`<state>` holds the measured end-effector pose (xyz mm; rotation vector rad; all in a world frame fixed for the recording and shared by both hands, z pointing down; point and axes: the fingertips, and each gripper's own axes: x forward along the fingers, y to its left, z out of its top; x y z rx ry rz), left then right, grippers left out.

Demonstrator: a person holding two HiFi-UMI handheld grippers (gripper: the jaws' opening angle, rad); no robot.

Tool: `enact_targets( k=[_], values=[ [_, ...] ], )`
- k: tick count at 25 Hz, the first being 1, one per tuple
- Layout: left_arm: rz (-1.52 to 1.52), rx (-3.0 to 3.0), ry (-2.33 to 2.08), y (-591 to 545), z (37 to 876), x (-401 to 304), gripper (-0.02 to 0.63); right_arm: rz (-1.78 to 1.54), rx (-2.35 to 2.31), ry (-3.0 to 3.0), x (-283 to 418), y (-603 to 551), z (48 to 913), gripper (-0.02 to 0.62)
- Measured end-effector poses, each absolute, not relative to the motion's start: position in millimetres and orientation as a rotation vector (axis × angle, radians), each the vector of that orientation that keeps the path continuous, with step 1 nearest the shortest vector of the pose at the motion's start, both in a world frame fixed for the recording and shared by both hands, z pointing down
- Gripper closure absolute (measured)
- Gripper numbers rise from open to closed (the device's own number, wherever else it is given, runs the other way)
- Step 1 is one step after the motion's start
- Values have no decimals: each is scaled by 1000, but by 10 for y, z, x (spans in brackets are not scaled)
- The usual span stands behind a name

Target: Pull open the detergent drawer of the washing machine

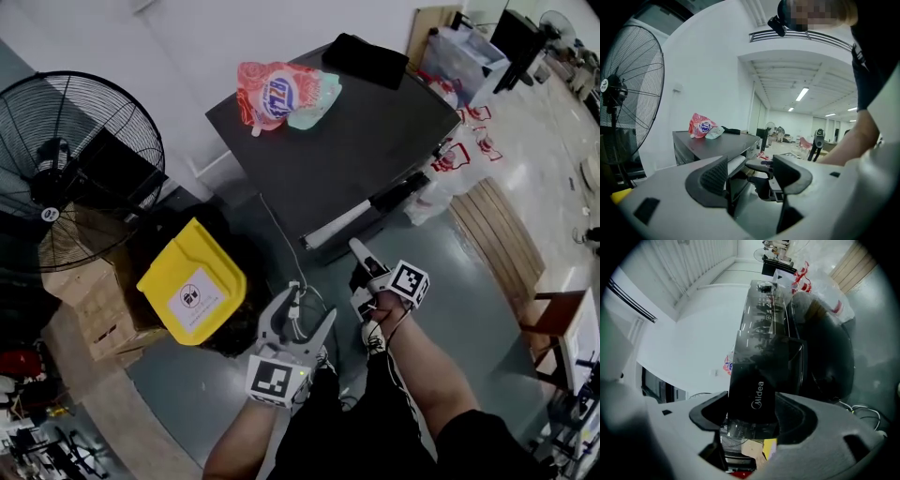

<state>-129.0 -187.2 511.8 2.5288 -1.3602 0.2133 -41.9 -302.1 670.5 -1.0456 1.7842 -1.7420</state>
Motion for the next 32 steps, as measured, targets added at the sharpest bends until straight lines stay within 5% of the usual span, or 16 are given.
enact_targets(
  k=[4, 7, 10, 32],
  values=[
    [214, 2547, -1336, -1800, 5086, -1191, 330, -1726, -1053, 1802, -403, -3036, 6703, 249],
    [224, 2555, -1325, -1761, 5091, -1178, 330, -1740, -1057, 1699, -346, -3033, 6808, 133],
    [230, 2551, -1329, -1730, 5114, -1230, 330, -1734, -1024, 1669, -333, -3034, 6864, 118],
    [237, 2537, -1362, -1823, 5127, -1384, 330, -1718, -1015, 1760, -575, -3262, 6758, 124]
  ],
)
